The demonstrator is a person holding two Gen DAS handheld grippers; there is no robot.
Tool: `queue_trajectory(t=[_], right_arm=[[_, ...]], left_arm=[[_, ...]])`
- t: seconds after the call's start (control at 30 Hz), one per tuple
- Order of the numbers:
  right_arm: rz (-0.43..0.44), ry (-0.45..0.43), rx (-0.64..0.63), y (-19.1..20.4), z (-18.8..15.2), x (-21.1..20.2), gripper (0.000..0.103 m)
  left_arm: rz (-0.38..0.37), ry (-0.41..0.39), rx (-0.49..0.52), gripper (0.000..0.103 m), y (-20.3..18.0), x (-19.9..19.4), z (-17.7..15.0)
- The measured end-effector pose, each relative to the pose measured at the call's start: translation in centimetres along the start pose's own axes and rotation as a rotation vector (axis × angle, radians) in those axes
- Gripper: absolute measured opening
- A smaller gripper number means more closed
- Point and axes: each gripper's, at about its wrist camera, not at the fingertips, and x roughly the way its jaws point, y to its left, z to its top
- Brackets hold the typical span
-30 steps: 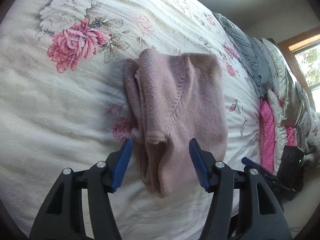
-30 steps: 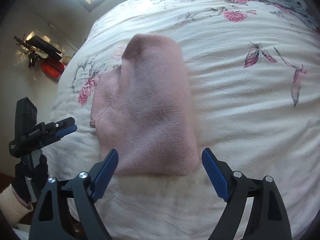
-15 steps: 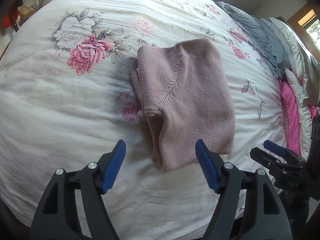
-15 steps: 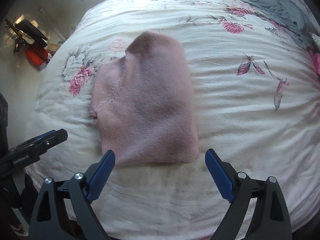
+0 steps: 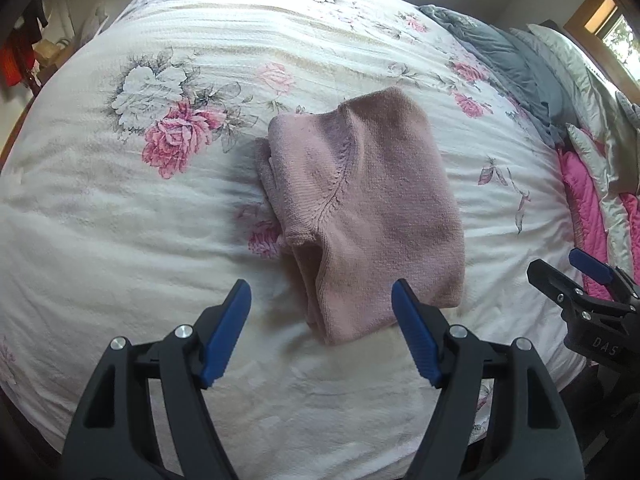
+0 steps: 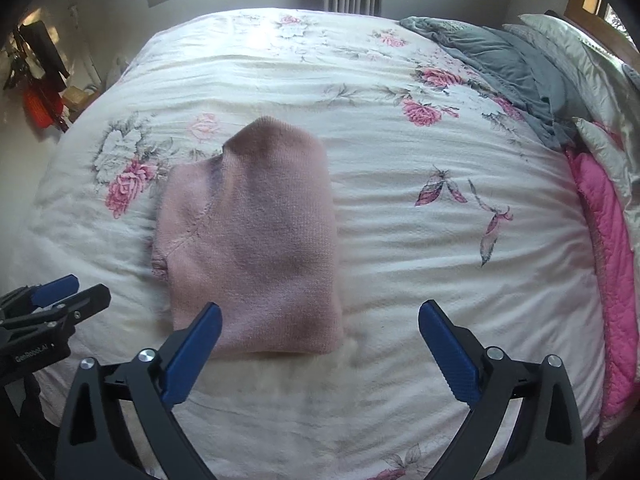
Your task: Fold small clothes
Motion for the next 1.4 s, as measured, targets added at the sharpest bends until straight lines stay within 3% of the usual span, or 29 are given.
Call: queue_trajectory(t=[0.07, 0.27, 0.7, 0.87, 1.2, 1.4], right_arm=[[-0.029, -0.003, -0.005, 0.0, 0.2, -0.2, 0.099], [0.074, -0.020, 0.029, -0.6, 0.4, -1.2, 0.099], [0.166, -0.021, 0.071, -1.6, 0.0, -1.6, 0.099], [0.125, -0.046, 0.071, -1.8, 0.2, -2.1, 0.099], [0.221, -0.049, 0.118, -2.6, 0.3, -2.0, 0.099], [0.147, -0.064, 0.091, -2.0, 0.3, -2.3, 0.099]], left_arm=[[-0.001, 0.003, 0.002, 0.072, -0.2, 0.0, 0.0], [-0.003, 0.002, 0.002, 0.072, -0.5, 0.0, 0.1], [-0.003, -0.009, 0.032, 0.072, -1.8, -0.2, -0.1], [-0.009, -0.007, 0.036, 0.072, -2.2, -0.2, -0.1], [-0.002, -0.013, 0.053, 0.073, -2.9, -0.1, -0.3], [-0.004, -0.012, 0.058, 0.074, -3.0, 0.0, -0.3]])
